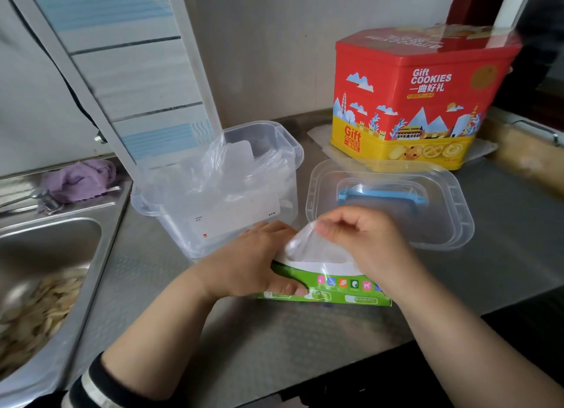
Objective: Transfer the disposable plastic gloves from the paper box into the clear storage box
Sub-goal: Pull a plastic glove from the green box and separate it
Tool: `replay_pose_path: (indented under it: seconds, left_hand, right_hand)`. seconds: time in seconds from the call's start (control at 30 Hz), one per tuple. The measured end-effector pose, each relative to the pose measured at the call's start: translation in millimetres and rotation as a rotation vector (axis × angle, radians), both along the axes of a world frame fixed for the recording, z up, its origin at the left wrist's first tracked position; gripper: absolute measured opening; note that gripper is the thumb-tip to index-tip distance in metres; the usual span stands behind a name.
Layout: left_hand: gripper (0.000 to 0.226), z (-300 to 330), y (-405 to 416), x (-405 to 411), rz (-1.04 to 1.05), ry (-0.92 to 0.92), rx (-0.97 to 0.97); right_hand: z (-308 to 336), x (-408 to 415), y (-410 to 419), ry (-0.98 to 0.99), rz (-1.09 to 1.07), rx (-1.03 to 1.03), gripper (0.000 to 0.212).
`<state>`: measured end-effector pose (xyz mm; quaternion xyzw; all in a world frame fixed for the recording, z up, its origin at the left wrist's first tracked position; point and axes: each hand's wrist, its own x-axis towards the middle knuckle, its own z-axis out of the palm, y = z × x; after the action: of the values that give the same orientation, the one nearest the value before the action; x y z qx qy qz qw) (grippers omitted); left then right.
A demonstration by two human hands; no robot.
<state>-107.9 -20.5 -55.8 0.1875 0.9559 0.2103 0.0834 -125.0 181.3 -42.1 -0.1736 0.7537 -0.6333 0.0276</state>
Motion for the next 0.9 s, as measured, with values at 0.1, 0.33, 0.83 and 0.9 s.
replay_pose_path:
  seconds: [0.1, 0.33, 0.83, 0.9]
  left_hand:
    - [0.083, -3, 1, -1, 0.040, -0.006, 0.078]
    - [0.079, 6, 9, 3, 0.028, 0.020, -0.027]
    - [0.087, 27, 5, 14, 0.065, 0.213, 0.583]
    - [0.093, 36, 3, 15, 0.176, 0.315, 0.801]
  right_hand:
    - [8, -3, 1, -0.091, -0.056, -0.273, 0.009]
    - [-1, -12, -4, -0.109, -0.097, -0.623, 0.056]
    - [61, -6, 4, 0.665, -0.169, -0.193, 0.011]
    - [59, -7, 7, 0.713, -0.162, -0.135, 0.012]
